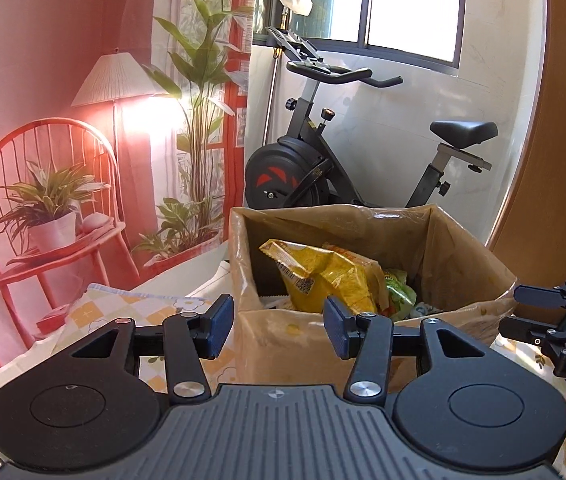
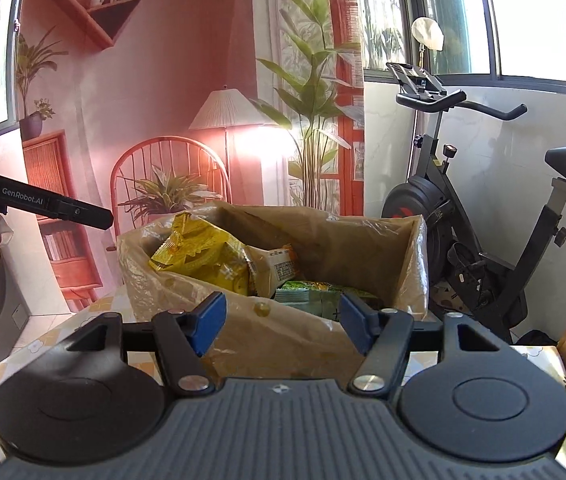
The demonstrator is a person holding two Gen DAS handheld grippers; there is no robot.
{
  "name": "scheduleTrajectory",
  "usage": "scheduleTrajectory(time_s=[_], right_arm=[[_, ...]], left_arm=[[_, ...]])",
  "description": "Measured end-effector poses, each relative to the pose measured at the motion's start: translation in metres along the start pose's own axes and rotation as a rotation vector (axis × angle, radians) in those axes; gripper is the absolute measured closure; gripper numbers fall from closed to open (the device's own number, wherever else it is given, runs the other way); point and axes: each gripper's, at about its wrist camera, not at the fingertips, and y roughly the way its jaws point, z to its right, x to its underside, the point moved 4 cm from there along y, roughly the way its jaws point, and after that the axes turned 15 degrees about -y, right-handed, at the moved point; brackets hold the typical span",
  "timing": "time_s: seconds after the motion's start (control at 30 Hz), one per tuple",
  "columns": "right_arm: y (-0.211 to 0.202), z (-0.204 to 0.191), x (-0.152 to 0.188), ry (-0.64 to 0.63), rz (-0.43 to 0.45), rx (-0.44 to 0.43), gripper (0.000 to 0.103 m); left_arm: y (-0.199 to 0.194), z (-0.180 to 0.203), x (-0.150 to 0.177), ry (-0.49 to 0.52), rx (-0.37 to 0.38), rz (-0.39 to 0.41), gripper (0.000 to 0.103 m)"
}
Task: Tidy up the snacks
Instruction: 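Withdraw both tools from the box back toward the snack pile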
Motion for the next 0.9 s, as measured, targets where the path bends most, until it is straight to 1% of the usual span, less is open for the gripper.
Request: scheduleTrajectory(time_s=[0.13, 0.23, 0.37, 0.43, 0.5, 0.53, 0.63, 0.8, 0.9], right_arm=[[-0.002, -0.012, 0.019, 0.028, -0.014, -0.02, 0.037], [0.004, -0.022, 0.041, 0.041, -0.049, -0.014, 0.037], [0.017, -0.03, 0.073, 0.117, -0.106, -0.031, 0.037], [0.024, -0.033, 0.09, 0.143, -0.141, -0.028, 0.038], [0.033, -0.037, 0.111, 0.154, -0.191, -0.02, 0.04], [0.036, -0.04, 0.116, 0.148, -0.207, -0.014, 0.041], [0.044, -0.051, 0.133, 0.097, -0.251, -0.003, 0.042], [0.05, -0.071, 0.146, -0.013, -0.283, -0.026, 0.042], [0.054, -0.075, 0.152, -0.034, -0.303, -0.062, 0.042]], left_arm=[[-0.008, -0.032, 0.003, 0.013, -0.062, -0.007, 0.051], [-0.006, -0.049, 0.006, 0.02, -0.091, -0.021, 0.051], [0.003, -0.057, 0.023, 0.034, -0.107, -0.042, 0.051], [0.011, -0.054, 0.036, 0.036, -0.094, -0.061, 0.051], [0.019, -0.051, 0.05, 0.04, -0.082, -0.079, 0.051], [0.023, -0.049, 0.056, 0.042, -0.075, -0.087, 0.051], [0.035, -0.047, 0.071, 0.036, -0.052, -0.106, 0.051], [0.052, -0.048, 0.088, 0.002, -0.033, -0.135, 0.051], [0.059, -0.047, 0.097, -0.006, -0.028, -0.15, 0.051]])
